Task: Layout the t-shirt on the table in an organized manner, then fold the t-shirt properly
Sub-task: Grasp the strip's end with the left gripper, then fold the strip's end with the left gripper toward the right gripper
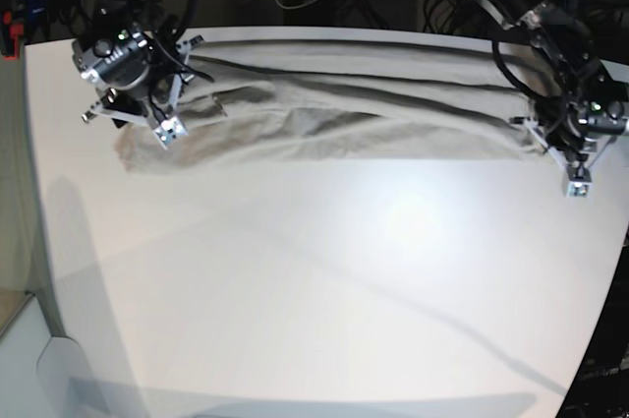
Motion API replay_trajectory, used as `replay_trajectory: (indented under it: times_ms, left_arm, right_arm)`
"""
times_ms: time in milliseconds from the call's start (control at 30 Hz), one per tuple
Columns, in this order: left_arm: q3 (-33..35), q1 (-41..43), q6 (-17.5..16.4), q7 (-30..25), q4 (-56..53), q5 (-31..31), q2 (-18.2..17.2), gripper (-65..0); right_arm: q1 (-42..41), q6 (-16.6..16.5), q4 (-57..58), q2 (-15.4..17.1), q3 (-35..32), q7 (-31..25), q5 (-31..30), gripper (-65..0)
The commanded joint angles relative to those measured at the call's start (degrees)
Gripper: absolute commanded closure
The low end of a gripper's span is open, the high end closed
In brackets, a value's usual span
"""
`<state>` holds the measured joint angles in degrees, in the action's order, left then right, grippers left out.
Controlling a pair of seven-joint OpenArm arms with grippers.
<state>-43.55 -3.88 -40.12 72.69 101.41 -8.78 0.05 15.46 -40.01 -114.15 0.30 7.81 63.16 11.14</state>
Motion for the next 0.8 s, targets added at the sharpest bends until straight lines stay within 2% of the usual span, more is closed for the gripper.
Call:
replay_trajectory:
  times_ms: [0, 400, 767]
  left_arm:
    - [0.52, -0.03, 0.12, 0.24, 1.58, -0.24, -0.27, -0.2]
    - [1.22, 2.60, 0.12, 0.24, 4.05, -0.24, 0.08, -0.2]
    - [13.79, 7.18, 0.12, 7.01, 10.37, 0.12, 8.43, -0.2]
  right_arm:
    - [-0.30, 0.01, -0.97, 0.28, 0.05, -0.61, -0.02, -33.1]
    - [-0.30, 0.01, -0.97, 0.36, -0.03, -0.61, -0.02, -33.1]
    - [-2.58, 0.01, -0.97, 0.54, -0.03, -0.52, 0.07, -33.6]
